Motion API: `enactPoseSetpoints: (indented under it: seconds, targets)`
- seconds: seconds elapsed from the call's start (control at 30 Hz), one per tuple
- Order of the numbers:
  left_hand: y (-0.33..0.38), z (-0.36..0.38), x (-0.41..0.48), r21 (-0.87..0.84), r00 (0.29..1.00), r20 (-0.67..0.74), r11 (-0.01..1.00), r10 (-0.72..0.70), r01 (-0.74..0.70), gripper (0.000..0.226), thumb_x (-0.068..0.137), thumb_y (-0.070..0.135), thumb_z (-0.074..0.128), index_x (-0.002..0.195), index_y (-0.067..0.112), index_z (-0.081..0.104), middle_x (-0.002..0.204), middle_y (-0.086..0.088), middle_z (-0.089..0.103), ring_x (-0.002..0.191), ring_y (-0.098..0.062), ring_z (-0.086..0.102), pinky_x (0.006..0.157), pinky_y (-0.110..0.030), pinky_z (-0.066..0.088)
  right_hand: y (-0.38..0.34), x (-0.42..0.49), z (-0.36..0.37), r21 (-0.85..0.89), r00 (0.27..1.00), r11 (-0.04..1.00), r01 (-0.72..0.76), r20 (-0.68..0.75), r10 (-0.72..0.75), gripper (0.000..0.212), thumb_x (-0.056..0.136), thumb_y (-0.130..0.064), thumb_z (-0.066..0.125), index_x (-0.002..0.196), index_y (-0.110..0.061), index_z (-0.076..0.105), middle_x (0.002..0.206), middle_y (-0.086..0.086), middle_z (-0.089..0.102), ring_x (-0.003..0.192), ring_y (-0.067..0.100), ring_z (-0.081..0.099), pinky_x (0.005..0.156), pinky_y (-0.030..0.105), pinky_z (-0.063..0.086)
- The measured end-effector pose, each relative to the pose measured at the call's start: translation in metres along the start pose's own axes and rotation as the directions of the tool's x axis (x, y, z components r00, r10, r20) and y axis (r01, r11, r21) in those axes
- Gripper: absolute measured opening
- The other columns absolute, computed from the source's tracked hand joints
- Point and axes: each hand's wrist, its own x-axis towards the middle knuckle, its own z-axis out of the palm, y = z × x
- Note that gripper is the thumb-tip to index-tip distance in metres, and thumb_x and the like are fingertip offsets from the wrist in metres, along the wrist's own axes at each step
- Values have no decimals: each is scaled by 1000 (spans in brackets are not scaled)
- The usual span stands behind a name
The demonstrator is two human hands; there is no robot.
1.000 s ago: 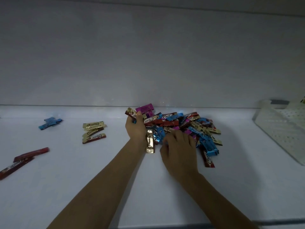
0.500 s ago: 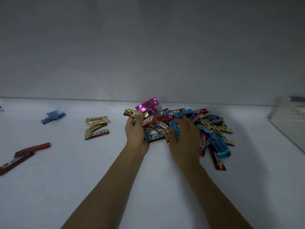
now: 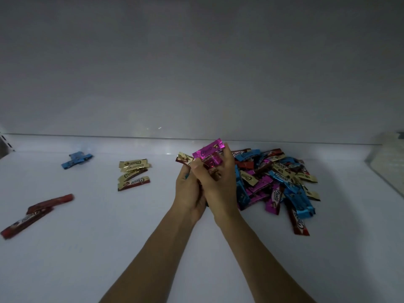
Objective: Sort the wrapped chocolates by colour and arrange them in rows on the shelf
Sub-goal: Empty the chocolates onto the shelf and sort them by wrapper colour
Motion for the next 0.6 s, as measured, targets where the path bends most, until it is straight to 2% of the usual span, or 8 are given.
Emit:
enactPoseSetpoints:
  seconds: [0.07,0.13,0.2,0.33,0.4,0.47,0.53,0.6]
  targets:
    - [0,4,-1,54,999,17,998,32,-33,41,92,22,54,125,-1,56,116,-22,66,107,-36,64,92,-45,54,-5,2,-4,41,999,999,24,-26,-23,67,78,-30,74,137,-26,43,115,1,64,99,8,65,87,28,54]
    - [-1,6,-1,81,997,56,995,53,-58,38,94,25,55,121,-2,56,104,-17,66,98,-30,65,80,-37,55,-7,3,-4,35,996,997,65,-65,-62,37,85,-19,69,119,-19,56,99,1,67,89,8,66,78,25,54]
    - [-2,5,1,90,994,91,994,58,-66,39,93,29,54,119,0,57,101,-15,64,100,-26,63,83,-36,51,-6,1,-1,-11,986,991,130,-102,-130,20,87,-19,67,106,-16,60,95,1,65,89,11,65,78,27,53]
    - [-3,2,3,25,995,97,999,34,-37,35,87,36,58,111,13,65,97,-7,65,105,-20,62,97,-38,46,1,-2,4,-52,965,975,214,-146,-219,16,88,-24,66,96,-13,59,92,1,64,88,13,63,79,25,51]
    - [-6,5,1,60,992,121,997,32,-39,24,92,33,54,100,17,69,92,-4,66,97,-19,63,89,-36,48,2,0,2,-60,952,973,222,-202,-230,18,86,-23,69,90,-10,57,86,4,63,81,14,62,74,22,51]
    - [-10,9,-1,99,991,136,995,-1,-13,27,96,31,48,85,19,70,84,-2,64,88,-16,61,80,-33,47,4,2,0,-115,932,964,239,-252,-261,20,85,-25,70,84,-11,56,81,3,61,76,15,61,70,21,50]
    - [-13,11,-2,92,990,136,996,-27,15,29,95,41,50,85,19,66,83,0,61,87,-14,59,81,-33,45,3,2,0,-142,910,955,260,-296,-292,20,84,-29,68,80,-15,54,77,2,58,71,14,58,67,20,48]
    - [-14,12,-1,59,988,145,998,-44,36,36,90,53,53,91,20,67,89,-1,61,95,-15,58,88,-36,44,1,1,0,-172,886,940,295,-318,-337,17,83,-34,61,79,-19,53,77,-2,57,71,11,56,67,16,46]
